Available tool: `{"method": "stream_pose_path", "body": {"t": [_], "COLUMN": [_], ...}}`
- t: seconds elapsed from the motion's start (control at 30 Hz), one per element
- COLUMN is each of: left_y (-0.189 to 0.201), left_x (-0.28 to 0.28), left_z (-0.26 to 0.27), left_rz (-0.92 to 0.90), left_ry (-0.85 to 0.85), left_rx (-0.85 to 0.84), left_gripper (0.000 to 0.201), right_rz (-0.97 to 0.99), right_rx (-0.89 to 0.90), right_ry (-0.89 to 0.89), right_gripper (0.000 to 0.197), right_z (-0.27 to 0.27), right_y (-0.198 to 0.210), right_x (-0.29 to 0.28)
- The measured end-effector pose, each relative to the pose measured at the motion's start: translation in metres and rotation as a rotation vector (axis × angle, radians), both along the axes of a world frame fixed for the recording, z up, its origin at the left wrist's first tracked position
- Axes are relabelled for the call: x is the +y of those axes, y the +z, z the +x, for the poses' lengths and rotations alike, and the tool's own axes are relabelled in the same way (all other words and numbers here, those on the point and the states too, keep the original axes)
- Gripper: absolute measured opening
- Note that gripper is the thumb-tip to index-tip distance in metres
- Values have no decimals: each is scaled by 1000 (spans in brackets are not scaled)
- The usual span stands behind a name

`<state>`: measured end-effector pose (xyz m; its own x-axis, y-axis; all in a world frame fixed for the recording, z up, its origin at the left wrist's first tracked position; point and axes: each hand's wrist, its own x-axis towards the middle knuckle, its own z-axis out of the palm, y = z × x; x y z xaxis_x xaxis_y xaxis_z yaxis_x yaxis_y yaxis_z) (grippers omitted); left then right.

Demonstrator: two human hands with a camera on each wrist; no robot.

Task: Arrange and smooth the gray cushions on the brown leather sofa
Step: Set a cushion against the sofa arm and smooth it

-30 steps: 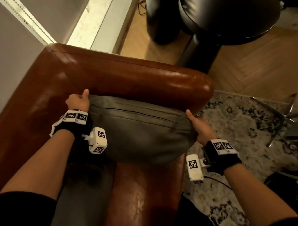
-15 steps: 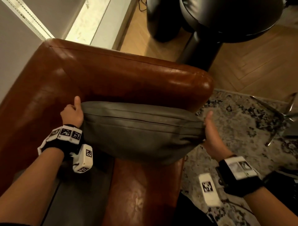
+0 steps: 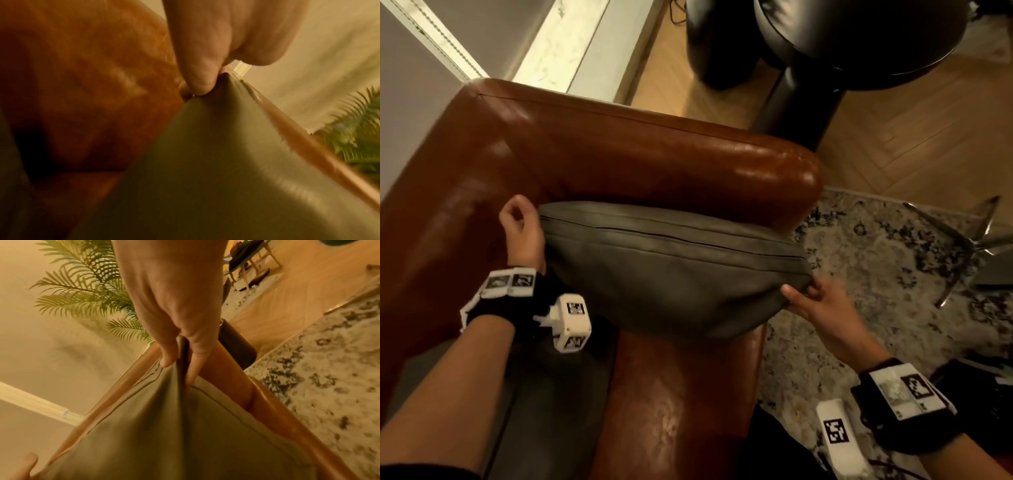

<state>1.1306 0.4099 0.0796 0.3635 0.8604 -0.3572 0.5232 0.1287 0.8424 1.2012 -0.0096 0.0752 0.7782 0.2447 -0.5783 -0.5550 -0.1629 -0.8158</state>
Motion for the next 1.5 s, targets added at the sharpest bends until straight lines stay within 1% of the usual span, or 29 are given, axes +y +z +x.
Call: {"method": "stream_pose_path", "body": {"t": [0.03,0.07,0.13,0.17,0.23,0.27,0.37,0.43,0.47,0.53,0.57,0.63,0.7,0.77,0.83,0.87,0.9,0.93,1.0,1.03,1.07,1.13,1.17,1.2,1.3,1.37,1.43,1.47,1.5], "left_y": [-1,-2,0,3,9,11,11,13,15,19,21,26,29,29,28,28,29,29,29,27,26,28,27,25,20,13,6,2,0], "left_x": [-5,-10,-20,-22,-19,-15,-9,-7,-5,2,6,13,17,17,14,13,13,13,14,15,18,21,24,27,26,22,18,14,5], "left_z": [-9,-19,-31,-32,-27,-23,-15,-12,-11,-6,-3,1,4,6,9,10,12,13,16,18,20,24,26,28,32,31,26,22,17], "left_rz": [39,107,307,391,475,488,465,450,449,454,452,451,440,448,466,453,420,386,357,344,332,315,321,345,433,421,375,387,465], "left_ry": [-24,-46,-89,-104,-115,-116,-133,-128,-108,-104,-128,-161,-141,-123,-128,-130,-134,-152,-251,-288,-297,-252,-223,-208,-238,-233,-208,-180,-153], "left_rx": [35,105,291,332,327,308,281,298,293,285,304,339,306,269,293,306,313,325,370,389,399,373,351,334,317,305,284,291,324], "left_gripper": [59,57,50,47,42,41,39,44,47,47,45,42,41,41,43,45,50,53,50,44,41,42,41,41,41,41,47,48,48], "right_rz": [-5,-21,-70,-106,-169,-201,-301,-267,-193,-71,-70,-133,-123,-97,-149,-192,-237,-274,-352,-383,-400,-395,-388,-409,-670,-786,-946,-1036,-1099], "right_rx": [0,-19,-77,-113,-190,-219,-214,-107,-29,62,56,-15,-59,-56,-30,-8,17,31,37,56,59,4,-57,-158,-491,-596,-700,-756,-819], "right_ry": [-28,-57,-102,-112,-107,-86,40,61,52,13,-11,-77,-134,-163,-137,-121,-111,-105,-38,28,93,129,102,94,184,257,324,349,374], "right_gripper": [63,57,37,31,31,36,65,79,78,63,59,64,68,60,41,37,39,46,61,60,50,28,25,26,34,38,34,32,33], "right_z": [-3,-5,-8,-8,-7,-7,-6,-5,-2,4,7,12,13,11,11,13,19,27,45,52,57,64,66,70,76,75,66,59,49], "right_y": [0,0,2,3,2,2,1,4,6,14,17,15,12,10,8,7,5,4,6,7,6,3,2,0,-4,-8,-9,-8,-5], "right_x": [3,7,12,13,10,9,4,3,4,12,19,27,29,28,28,29,31,32,42,48,54,63,65,66,70,74,77,80,86]}}
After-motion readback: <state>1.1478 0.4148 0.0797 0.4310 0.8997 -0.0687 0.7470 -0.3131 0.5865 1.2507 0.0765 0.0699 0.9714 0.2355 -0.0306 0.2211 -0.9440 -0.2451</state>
